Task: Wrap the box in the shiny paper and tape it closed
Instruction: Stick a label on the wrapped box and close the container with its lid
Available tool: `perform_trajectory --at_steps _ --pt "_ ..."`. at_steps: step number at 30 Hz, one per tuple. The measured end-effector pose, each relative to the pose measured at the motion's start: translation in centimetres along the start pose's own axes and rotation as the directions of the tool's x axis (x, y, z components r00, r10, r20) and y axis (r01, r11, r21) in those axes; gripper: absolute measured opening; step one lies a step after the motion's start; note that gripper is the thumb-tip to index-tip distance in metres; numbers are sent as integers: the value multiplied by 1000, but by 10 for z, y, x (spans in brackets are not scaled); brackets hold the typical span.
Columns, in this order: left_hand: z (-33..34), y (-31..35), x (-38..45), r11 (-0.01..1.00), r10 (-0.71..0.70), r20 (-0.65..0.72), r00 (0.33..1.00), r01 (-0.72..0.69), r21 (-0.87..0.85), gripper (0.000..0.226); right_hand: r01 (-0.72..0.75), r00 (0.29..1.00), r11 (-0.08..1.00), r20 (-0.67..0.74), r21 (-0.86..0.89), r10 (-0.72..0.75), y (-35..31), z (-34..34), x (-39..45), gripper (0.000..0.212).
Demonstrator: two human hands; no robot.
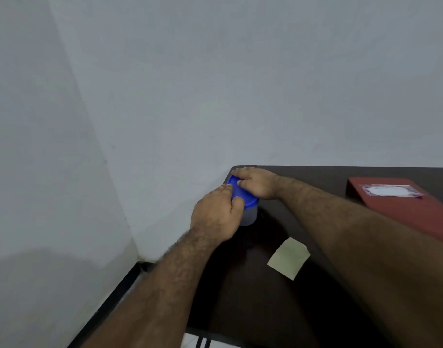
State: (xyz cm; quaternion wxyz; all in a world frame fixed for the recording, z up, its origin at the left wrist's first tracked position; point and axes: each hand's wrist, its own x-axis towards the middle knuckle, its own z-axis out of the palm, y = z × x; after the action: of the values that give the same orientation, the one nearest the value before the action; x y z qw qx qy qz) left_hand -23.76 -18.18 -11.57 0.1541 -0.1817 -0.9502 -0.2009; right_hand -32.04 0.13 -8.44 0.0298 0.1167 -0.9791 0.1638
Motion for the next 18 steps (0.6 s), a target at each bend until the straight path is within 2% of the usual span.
perform_trajectory --at_steps 5,7,10,12,14,18 --pt "-2 6 0 999 -39 6 999 39 17 52 -53 998 993 20 106 52 3 2 5 51" --pt "-1 6 0 998 -70 34 997 70 1 56 -62 998 992 23 113 60 0 2 4 51" --pt "-4 6 -6 984 -121 106 987 134 -118 68 -74 996 992 48 105 70 -6 -3 -3 52" --pt "-6 7 -9 979 -131 116 985 147 -143 66 -92 994 990 63 108 86 -8 -5 -4 53" --pt "-9 10 -9 984 -119 111 987 132 -116 62 -107 993 991 65 78 102 -9 -7 -4 54" --pt "-12 7 -2 998 -57 106 993 58 -9 68 -98 990 994 100 -51 103 -8 -7 -1 58"
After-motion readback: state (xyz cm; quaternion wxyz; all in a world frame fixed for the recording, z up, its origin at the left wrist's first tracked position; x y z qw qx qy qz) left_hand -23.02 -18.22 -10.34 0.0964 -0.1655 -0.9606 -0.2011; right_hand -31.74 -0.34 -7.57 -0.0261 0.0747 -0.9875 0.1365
